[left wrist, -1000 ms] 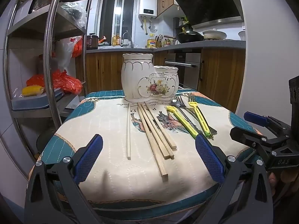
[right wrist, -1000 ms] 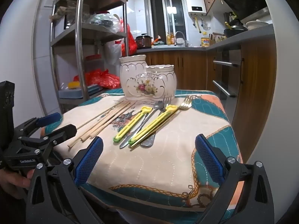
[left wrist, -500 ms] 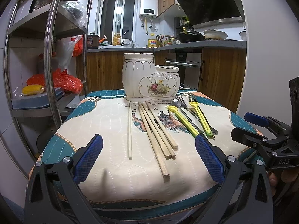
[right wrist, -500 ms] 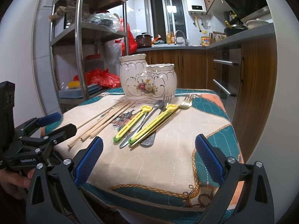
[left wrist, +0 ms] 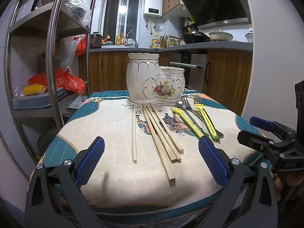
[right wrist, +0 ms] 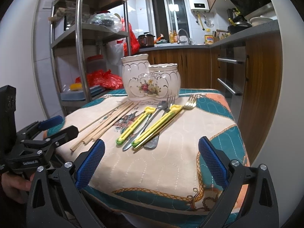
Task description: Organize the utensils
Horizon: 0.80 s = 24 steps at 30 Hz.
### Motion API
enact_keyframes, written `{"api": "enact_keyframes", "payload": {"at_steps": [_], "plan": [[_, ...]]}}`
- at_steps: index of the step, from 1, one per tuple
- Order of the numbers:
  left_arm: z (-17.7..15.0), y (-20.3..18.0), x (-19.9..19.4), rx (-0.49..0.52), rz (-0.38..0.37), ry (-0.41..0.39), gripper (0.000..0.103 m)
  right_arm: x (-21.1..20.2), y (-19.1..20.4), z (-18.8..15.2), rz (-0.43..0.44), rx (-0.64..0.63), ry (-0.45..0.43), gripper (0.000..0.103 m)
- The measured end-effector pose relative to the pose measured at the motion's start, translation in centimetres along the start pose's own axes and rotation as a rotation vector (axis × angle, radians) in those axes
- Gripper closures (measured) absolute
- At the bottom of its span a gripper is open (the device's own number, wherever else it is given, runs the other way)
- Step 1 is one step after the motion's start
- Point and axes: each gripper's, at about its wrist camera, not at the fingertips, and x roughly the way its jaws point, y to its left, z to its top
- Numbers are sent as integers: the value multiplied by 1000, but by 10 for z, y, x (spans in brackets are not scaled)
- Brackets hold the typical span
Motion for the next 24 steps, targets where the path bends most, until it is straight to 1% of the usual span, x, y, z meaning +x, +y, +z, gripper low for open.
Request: {"api": "enact_keyframes", "payload": {"at_steps": [7,17,24], "plan": [[1,4,3,-24,6,11,5,1,-4,-2,3,9,-1,5],[1,6,4,-37,-6,29,5,0,-5,-1,7,11,1,5],[3,9,4,-45,-10,33,6,1,-6,3,17,34,6,5]]}}
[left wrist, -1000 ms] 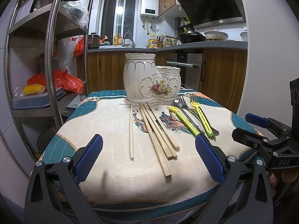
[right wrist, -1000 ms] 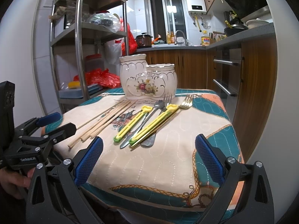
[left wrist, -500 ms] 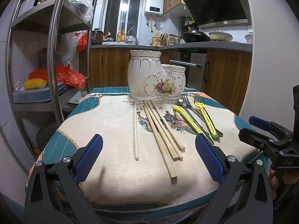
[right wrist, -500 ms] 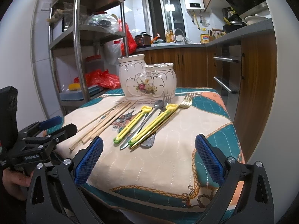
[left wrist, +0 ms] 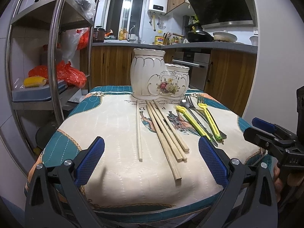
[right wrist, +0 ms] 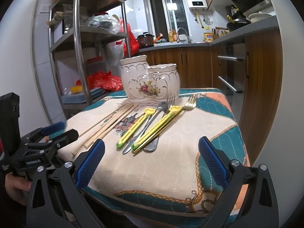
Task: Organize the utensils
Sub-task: 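Reach down and grasp a chopstick with the left tool while the right tool grasps a yellow spoon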
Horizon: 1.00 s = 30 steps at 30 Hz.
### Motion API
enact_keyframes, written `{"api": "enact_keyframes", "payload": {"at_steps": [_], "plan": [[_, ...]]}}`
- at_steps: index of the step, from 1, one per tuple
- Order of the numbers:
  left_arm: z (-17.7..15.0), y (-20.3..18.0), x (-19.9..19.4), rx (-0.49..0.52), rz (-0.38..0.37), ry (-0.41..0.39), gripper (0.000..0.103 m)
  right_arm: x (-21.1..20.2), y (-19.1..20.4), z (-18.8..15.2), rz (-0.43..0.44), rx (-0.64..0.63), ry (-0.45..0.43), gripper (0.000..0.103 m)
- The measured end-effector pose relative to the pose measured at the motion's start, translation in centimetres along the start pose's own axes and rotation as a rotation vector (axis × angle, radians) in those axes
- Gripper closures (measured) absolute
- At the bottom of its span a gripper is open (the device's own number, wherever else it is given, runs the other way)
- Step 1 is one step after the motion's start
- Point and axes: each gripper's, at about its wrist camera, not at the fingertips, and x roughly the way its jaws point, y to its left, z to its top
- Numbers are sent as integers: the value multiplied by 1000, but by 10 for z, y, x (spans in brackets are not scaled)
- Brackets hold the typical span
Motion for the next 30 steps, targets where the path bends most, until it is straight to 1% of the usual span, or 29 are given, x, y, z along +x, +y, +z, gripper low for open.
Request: {"api": "enact_keyframes", "payload": {"at_steps": [10,14,15,16,17,18,19,21,23,24,25,26,28,30], "plan": [[4,3,3,1,8,15,7,2,-6,13,12,38,13,7],[11,8,7,-2,19,34,11,4,-8,19,3,33,28,9],[13,10,9,-4,21,45,14,5,-8,22,-1,29,36,14],[17,12,13,-6,19,63,17,8,-8,24,-7,25,48,23],[19,14,16,-8,18,77,24,10,-10,27,-14,21,63,28],[24,18,20,-12,16,96,28,13,-12,30,-16,19,76,36],[28,22,23,-19,13,113,30,15,-15,32,-17,21,85,40],[37,27,31,-26,0,143,45,21,-21,39,-22,28,111,44],[48,31,45,-19,-24,201,52,30,-29,44,-21,42,144,49],[51,30,51,-17,-40,223,57,37,-34,46,-20,53,166,54],[56,31,61,-17,-63,262,62,42,-39,48,-17,66,185,59],[58,32,66,-20,-71,284,69,49,-44,50,-11,82,207,61],[63,34,80,-28,-72,326,70,62,-53,53,1,113,248,64],[65,36,89,-32,-69,355,73,72,-57,56,20,142,280,64]]}}
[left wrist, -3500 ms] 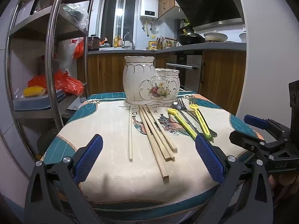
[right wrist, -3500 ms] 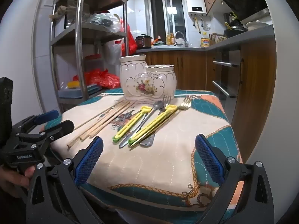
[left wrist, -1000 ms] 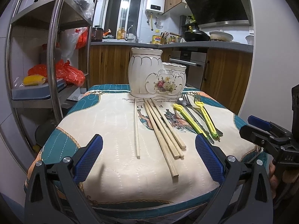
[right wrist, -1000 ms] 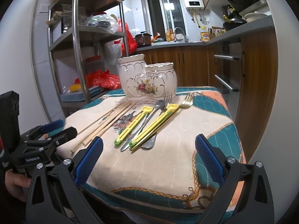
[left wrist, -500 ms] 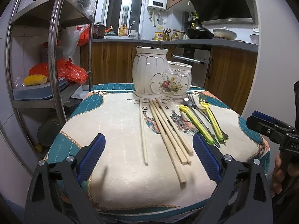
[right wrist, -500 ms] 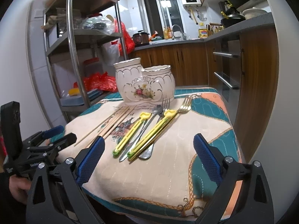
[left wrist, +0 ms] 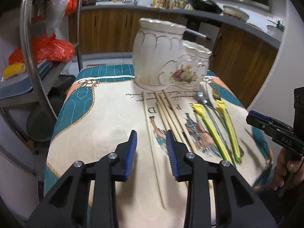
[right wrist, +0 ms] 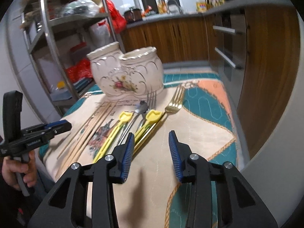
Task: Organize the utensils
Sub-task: 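Reach down and grasp a chopstick with the left tool while the right tool grasps a yellow spoon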
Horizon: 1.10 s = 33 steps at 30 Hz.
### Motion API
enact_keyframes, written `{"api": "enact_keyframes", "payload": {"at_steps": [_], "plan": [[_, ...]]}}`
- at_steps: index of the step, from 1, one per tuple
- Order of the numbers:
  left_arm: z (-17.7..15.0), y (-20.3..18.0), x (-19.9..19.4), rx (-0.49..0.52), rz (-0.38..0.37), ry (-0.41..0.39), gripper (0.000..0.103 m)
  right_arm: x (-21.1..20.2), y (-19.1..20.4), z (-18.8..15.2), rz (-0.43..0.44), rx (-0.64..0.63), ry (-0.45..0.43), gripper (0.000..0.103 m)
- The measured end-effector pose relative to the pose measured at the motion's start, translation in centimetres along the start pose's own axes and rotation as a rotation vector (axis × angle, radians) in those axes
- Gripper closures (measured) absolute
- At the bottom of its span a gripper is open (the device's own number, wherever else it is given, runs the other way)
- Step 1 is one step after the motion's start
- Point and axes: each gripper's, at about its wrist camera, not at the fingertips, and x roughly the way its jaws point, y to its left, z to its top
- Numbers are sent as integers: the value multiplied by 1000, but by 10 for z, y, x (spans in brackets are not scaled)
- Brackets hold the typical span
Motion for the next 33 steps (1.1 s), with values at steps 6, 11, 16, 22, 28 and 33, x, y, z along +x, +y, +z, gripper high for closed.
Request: {"api": "enact_keyframes", "payload": {"at_steps": [6,11,16,22,28,33], "plan": [[7,-4,20,29,-17,103,73,19,17,10,19,-25,70,64],[8,-6,29,62,8,139,73,41,30,10,-19,-106,146,64],[12,-6,32,108,38,163,84,39,23,11,-17,-127,166,72],[21,5,34,118,45,205,91,31,8,17,-39,-166,210,84],[29,7,36,150,50,253,91,32,-5,25,-87,-216,275,86],[37,8,45,170,49,304,91,40,-9,33,-88,-248,342,86]]}}
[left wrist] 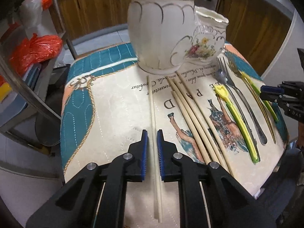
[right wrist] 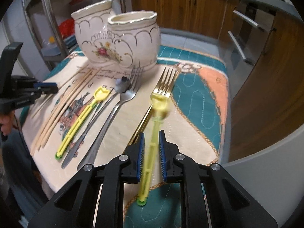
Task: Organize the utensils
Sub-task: 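Reach down and grasp a chopstick with the left tool while the right tool grasps a yellow spoon, then put the chopstick in the tall pot while the right tool drops the spoon in the small pot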
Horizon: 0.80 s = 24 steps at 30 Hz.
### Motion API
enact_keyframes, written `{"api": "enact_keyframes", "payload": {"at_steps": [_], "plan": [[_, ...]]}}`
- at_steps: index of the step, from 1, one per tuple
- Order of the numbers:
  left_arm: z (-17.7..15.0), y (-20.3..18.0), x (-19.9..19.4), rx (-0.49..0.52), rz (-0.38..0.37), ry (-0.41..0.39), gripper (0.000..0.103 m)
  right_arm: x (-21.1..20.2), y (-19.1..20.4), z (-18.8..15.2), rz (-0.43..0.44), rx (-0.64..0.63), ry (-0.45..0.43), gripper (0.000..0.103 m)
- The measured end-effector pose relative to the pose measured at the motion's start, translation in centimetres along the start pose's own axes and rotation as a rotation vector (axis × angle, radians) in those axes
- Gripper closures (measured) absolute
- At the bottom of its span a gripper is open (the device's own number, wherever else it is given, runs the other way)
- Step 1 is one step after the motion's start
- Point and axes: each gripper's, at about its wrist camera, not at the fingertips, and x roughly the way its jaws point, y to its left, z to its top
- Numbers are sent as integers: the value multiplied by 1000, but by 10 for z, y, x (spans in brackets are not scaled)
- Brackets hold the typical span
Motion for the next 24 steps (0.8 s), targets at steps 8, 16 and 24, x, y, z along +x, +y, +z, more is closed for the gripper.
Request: {"api": "enact_keyframes", "payload": {"at_steps": [8,16,24], "plan": [[19,10,9,-8,-42,97,91,17,-10,20,10,6,142,86],[34,8,17,78,-22,236,91,28,-5,38,-3,-83,308,86],[49,11,29,131,-31,375,92,41,-8,55,21,-105,474,85]]}}
